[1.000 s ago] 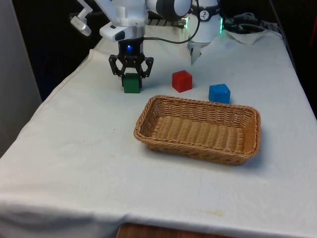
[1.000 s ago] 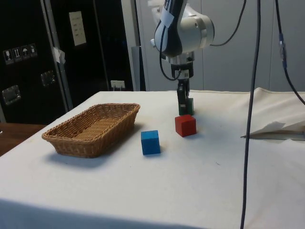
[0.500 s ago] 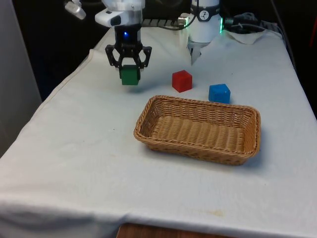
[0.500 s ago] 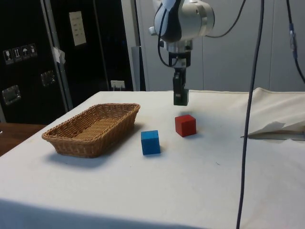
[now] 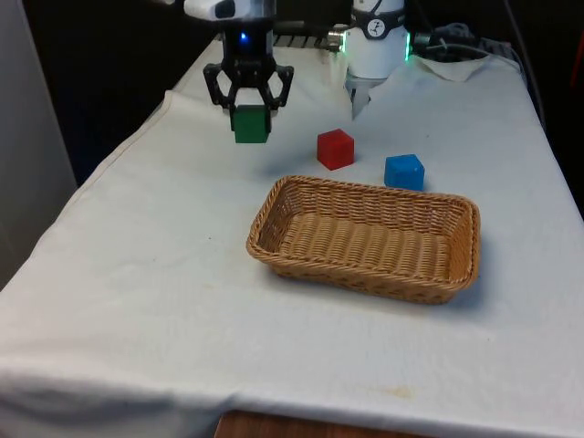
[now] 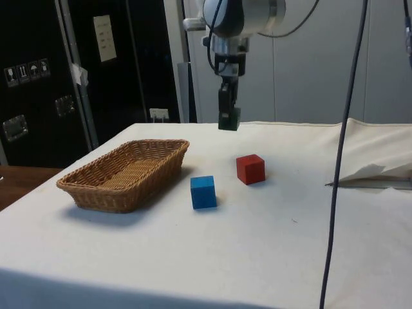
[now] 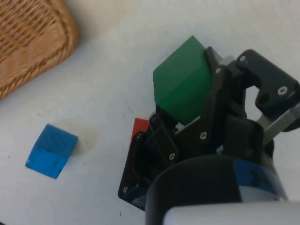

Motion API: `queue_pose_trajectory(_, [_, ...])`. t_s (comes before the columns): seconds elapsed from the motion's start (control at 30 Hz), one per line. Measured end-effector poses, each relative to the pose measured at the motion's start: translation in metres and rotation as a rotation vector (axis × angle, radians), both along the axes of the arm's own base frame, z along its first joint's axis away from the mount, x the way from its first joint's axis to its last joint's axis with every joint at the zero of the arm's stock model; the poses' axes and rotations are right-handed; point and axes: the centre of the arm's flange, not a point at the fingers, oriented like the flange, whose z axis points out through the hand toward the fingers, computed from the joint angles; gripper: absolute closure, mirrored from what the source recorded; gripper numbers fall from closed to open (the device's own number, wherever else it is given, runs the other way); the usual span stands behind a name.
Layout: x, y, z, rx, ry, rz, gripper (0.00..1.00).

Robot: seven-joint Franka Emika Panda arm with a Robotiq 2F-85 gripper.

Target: Pick up exactly two blocks and place them into the basket.

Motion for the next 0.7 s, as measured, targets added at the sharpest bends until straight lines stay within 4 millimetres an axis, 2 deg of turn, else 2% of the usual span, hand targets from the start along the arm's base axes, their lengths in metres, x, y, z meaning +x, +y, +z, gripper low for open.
queue_pose_trajectory(0.7, [0.034,0.044,0.057,0.024,-0.041,0.000,0.97])
